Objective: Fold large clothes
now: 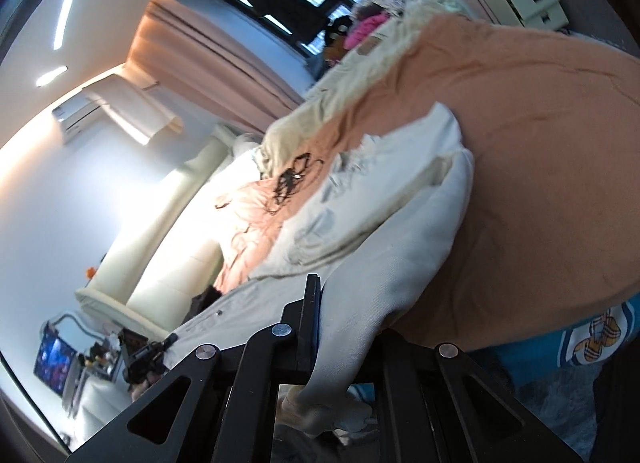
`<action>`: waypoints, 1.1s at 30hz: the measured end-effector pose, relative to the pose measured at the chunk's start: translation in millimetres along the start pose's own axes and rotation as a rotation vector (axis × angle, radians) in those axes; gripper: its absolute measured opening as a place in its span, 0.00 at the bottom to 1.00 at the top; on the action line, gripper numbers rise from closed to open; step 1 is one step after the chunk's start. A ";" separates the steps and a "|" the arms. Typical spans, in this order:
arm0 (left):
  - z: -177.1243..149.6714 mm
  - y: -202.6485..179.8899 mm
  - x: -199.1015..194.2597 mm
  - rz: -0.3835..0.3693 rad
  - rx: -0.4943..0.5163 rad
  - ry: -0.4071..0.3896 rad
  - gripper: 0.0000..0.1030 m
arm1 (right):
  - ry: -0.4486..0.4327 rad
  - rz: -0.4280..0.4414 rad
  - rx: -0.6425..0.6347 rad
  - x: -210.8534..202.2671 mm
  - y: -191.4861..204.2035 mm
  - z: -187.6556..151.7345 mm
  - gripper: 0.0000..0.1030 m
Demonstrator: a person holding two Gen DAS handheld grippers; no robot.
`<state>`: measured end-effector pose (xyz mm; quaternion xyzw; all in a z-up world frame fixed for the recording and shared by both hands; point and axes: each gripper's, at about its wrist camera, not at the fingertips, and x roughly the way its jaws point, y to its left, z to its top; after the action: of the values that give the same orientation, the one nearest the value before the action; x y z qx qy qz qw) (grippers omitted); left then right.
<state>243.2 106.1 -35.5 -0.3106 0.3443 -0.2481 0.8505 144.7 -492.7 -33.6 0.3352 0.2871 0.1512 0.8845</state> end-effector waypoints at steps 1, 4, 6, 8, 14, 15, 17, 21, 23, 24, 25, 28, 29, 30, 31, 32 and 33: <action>-3.2 -3.1 -10.6 0.000 0.005 -0.013 0.07 | -0.002 0.003 -0.012 -6.3 6.1 -3.0 0.07; -14.8 -9.7 -38.3 -0.005 0.014 -0.038 0.07 | -0.011 0.015 -0.045 -26.4 21.6 -14.1 0.07; -24.6 -12.3 -54.7 -0.010 0.017 -0.047 0.07 | -0.016 0.020 -0.058 -41.3 28.5 -24.7 0.07; -40.3 -14.0 -77.9 -0.012 0.018 -0.052 0.07 | -0.017 0.023 -0.064 -51.2 33.6 -34.4 0.07; -64.5 -15.5 -104.2 -0.012 0.012 -0.061 0.07 | -0.006 0.028 -0.065 -74.5 36.7 -62.2 0.07; -63.4 -15.6 -102.6 -0.008 0.015 -0.059 0.07 | -0.003 0.026 -0.063 -72.0 36.6 -61.8 0.07; -58.5 -16.3 -97.8 0.005 0.022 -0.062 0.07 | -0.002 0.018 -0.066 -69.9 34.6 -60.9 0.07; -42.3 -20.9 -88.8 0.019 0.045 -0.083 0.07 | -0.018 0.006 -0.077 -64.0 31.6 -49.6 0.07; -31.8 -27.7 -84.8 0.023 0.063 -0.094 0.07 | -0.033 0.007 -0.081 -58.5 32.4 -37.9 0.06; -25.7 -30.6 -81.8 0.024 0.070 -0.100 0.07 | -0.043 0.002 -0.088 -55.9 33.5 -30.1 0.07; -16.8 -33.6 -78.2 0.027 0.075 -0.105 0.07 | -0.050 -0.003 -0.094 -54.3 34.3 -24.6 0.07; 4.0 -40.3 -68.4 0.032 0.083 -0.114 0.07 | -0.071 -0.010 -0.103 -46.1 39.6 -2.9 0.07; 12.7 -43.1 -64.0 0.036 0.089 -0.118 0.07 | -0.076 -0.019 -0.107 -41.6 41.5 5.7 0.06; 20.7 -46.2 -58.9 0.039 0.094 -0.121 0.07 | -0.078 -0.023 -0.111 -39.4 43.5 10.7 0.06; 28.5 -49.0 -54.6 0.041 0.099 -0.122 0.07 | -0.082 -0.029 -0.116 -34.1 46.1 19.0 0.07; 38.2 -51.8 -48.8 0.043 0.106 -0.124 0.07 | -0.086 -0.034 -0.120 -29.7 48.2 25.9 0.06; 45.0 -53.7 -44.2 0.045 0.110 -0.126 0.07 | -0.090 -0.043 -0.125 -23.3 50.2 37.0 0.06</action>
<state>237.1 113.6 46.8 -0.2706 0.2830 -0.2273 0.8916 145.1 -485.5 32.6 0.2794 0.2440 0.1348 0.9188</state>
